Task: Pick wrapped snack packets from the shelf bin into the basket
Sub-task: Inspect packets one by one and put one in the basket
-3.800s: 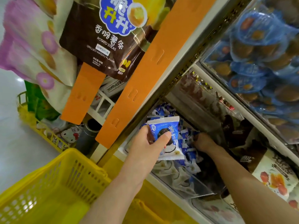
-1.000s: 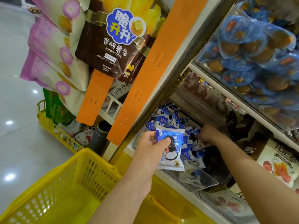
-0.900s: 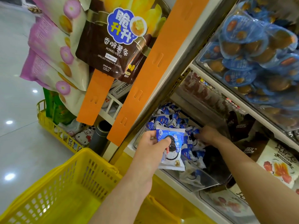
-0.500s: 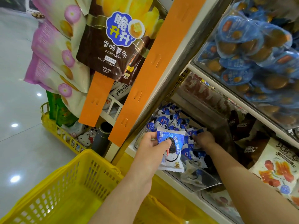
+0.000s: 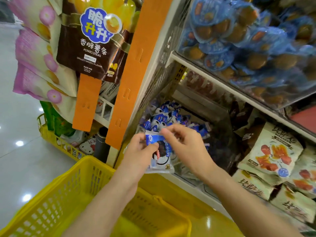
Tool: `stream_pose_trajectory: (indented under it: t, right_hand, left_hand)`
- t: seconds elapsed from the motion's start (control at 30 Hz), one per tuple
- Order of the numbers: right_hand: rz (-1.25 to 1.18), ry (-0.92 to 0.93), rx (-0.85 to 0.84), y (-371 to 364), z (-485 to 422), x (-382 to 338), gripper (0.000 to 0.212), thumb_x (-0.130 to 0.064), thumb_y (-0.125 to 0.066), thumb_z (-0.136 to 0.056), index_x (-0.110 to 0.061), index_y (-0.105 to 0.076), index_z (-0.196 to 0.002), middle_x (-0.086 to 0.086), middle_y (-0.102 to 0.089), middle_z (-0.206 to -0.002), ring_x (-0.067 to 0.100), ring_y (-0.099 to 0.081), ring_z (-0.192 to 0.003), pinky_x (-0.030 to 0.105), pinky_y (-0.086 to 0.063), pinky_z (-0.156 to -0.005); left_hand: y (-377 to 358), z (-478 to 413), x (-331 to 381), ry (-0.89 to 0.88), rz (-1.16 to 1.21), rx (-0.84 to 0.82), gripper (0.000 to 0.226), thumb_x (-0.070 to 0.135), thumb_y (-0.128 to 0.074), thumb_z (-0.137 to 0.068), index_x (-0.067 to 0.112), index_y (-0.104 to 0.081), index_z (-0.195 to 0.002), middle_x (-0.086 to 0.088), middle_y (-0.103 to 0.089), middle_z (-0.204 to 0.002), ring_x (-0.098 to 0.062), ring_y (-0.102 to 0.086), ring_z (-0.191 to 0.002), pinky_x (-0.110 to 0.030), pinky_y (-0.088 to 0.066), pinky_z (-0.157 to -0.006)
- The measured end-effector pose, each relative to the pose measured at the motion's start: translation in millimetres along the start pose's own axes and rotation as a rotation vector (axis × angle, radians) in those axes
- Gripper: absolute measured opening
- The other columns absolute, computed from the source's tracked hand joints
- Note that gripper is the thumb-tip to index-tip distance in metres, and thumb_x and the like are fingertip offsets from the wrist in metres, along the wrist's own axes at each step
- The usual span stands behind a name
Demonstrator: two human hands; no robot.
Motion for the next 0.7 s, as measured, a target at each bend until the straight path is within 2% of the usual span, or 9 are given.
stream_pose_trajectory:
  t: [0.07, 0.13, 0.27, 0.33, 0.43, 0.53, 0.6, 0.67, 0.7]
  right_hand:
    - [-0.070, -0.042, -0.028, -8, 7, 4, 0.004, -0.024, -0.063, -0.087, -0.026, -0.065, -0.084, -0.012, -0.065, -0.077, 0.008, -0.059, -0.066, 0.021, -0.049, -0.061]
    - [-0.204, -0.125, -0.053, -14, 12, 13, 0.009, -0.019, -0.067, -0.083, -0.026, -0.065, -0.088, -0.005, -0.069, -0.088, 0.019, -0.065, -0.077, 0.030, -0.054, -0.070]
    - [-0.494, -0.251, -0.064, -22, 24, 31, 0.007, -0.010, -0.066, -0.083, -0.011, -0.069, -0.089, 0.006, -0.071, -0.084, 0.008, -0.066, -0.070, 0.017, -0.054, -0.061]
    - [-0.537, -0.275, -0.055, -27, 31, 39, 0.005, -0.009, -0.064, -0.085, -0.010, -0.069, -0.086, 0.010, -0.071, -0.081, 0.009, -0.065, -0.069, 0.020, -0.054, -0.063]
    - [-0.496, -0.276, -0.013, -31, 36, 44, 0.007, -0.014, -0.062, -0.087, -0.013, -0.068, -0.084, 0.020, -0.070, -0.085, 0.022, -0.065, -0.073, 0.035, -0.055, -0.069]
    - [-0.382, -0.205, 0.035, -30, 38, 46, 0.007, -0.020, -0.062, -0.087, -0.017, -0.068, -0.083, 0.018, -0.069, -0.080, 0.032, -0.066, -0.077, 0.048, -0.053, -0.073]
    - [-0.248, -0.133, 0.077, -27, 41, 45, 0.009, -0.026, -0.062, -0.086, -0.019, -0.067, -0.083, 0.008, -0.068, -0.074, 0.021, -0.064, -0.071, 0.041, -0.052, -0.067]
    - [-0.141, -0.054, 0.098, -24, 46, 43, 0.011, -0.026, -0.062, -0.086, -0.018, -0.067, -0.083, -0.005, -0.065, -0.072, 0.009, -0.059, -0.067, 0.028, -0.049, -0.062]
    - [-0.083, -0.017, 0.097, -24, 48, 42, 0.011, -0.026, -0.061, -0.087, -0.017, -0.066, -0.084, -0.008, -0.063, -0.073, 0.006, -0.057, -0.068, 0.024, -0.047, -0.061]
  left_hand:
    - [3, 2, 0, -0.046, -0.061, 0.008, 0.015, 0.014, -0.053, -0.091, 0.023, -0.055, -0.104, 0.000, -0.066, -0.096, -0.009, -0.065, -0.085, -0.021, -0.046, -0.061]
    - [5, 3, -1, -0.068, -0.081, 0.015, 0.011, 0.015, -0.055, -0.090, 0.023, -0.056, -0.098, -0.001, -0.067, -0.089, -0.006, -0.067, -0.073, -0.019, -0.049, -0.054]
    - [7, 7, -8, -0.097, -0.142, -0.032, 0.008, 0.022, -0.054, -0.091, 0.019, -0.060, -0.096, -0.004, -0.070, -0.088, -0.012, -0.070, -0.078, -0.025, -0.053, -0.060]
    - [8, 9, -13, -0.135, -0.159, -0.054, 0.009, 0.021, -0.051, -0.093, 0.019, -0.060, -0.092, -0.002, -0.070, -0.081, -0.010, -0.069, -0.072, -0.020, -0.050, -0.052]
    - [15, 9, -17, -0.215, -0.257, -0.019, 0.021, 0.015, -0.050, -0.094, 0.027, -0.058, -0.080, 0.003, -0.065, -0.075, -0.003, -0.065, -0.068, -0.015, -0.045, -0.048]
    - [18, 6, -13, -0.351, -0.468, 0.016, 0.027, 0.007, -0.052, -0.091, 0.029, -0.054, -0.075, 0.006, -0.062, -0.075, -0.003, -0.061, -0.071, -0.017, -0.046, -0.058]
    - [16, 9, -9, -0.466, -0.623, 0.041, 0.022, 0.012, -0.057, -0.087, 0.030, -0.052, -0.076, 0.013, -0.062, -0.078, 0.002, -0.059, -0.072, -0.010, -0.044, -0.059]
    - [15, 13, -9, -0.497, -0.686, 0.064, 0.011, 0.029, -0.062, -0.082, 0.031, -0.052, -0.077, 0.020, -0.060, -0.081, 0.006, -0.056, -0.075, -0.004, -0.039, -0.057]
    - [17, 14, -11, -0.483, -0.698, 0.081, 0.011, 0.038, -0.061, -0.079, 0.032, -0.052, -0.077, 0.018, -0.060, -0.081, 0.007, -0.055, -0.074, -0.003, -0.037, -0.057]
Point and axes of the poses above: each hand's wrist, its own z-axis away from the middle knuckle, its own y-axis out of the back of the hand, x = y × z, the point moved 6 cm from there along -z, towards the middle knuckle
